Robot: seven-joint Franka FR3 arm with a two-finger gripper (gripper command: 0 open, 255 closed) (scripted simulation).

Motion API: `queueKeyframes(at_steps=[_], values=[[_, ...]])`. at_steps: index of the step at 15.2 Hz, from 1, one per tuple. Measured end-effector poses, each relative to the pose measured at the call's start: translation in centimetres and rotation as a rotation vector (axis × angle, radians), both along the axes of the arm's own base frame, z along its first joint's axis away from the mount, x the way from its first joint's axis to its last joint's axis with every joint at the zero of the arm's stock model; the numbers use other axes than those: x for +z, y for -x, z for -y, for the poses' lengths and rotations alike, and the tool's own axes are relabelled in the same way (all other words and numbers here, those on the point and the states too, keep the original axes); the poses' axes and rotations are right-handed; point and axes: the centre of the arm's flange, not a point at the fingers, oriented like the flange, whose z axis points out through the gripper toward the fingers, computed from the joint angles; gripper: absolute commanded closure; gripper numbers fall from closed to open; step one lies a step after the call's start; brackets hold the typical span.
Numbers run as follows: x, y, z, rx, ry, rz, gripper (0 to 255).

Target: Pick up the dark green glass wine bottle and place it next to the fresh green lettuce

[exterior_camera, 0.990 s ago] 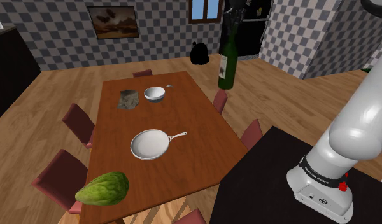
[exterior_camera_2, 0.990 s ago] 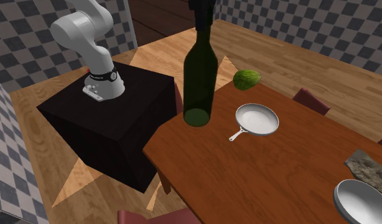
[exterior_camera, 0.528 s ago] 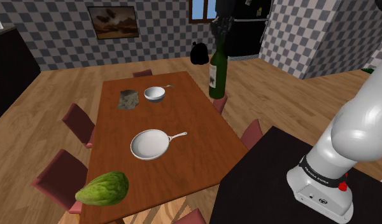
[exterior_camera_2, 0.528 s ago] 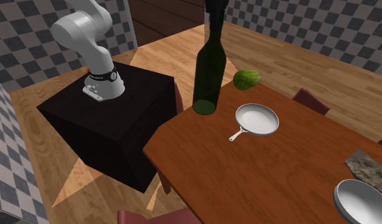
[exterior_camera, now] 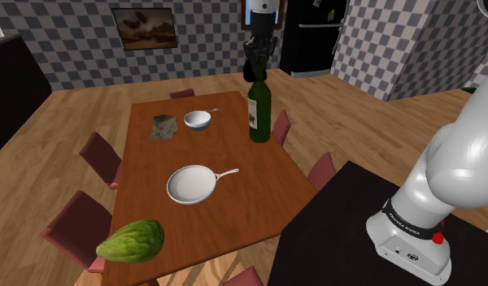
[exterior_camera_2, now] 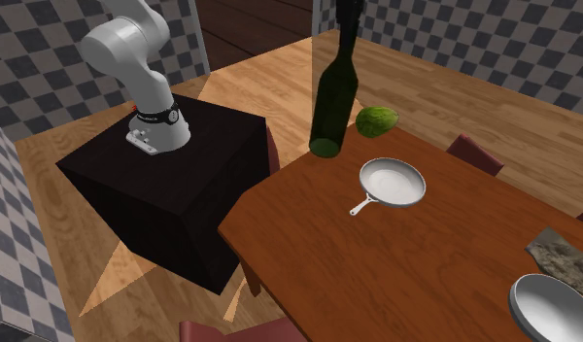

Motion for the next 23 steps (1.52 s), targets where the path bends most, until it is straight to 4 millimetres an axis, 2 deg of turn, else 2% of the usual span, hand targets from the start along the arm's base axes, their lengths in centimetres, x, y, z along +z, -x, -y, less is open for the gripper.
queueKeyframes(at_steps=[8,23], values=[[-3.6,0.4,-9.5,0.000,0.000,0.000,255],[-10.2,-0.8,-28.5,0.000,0.000,0.000,255]])
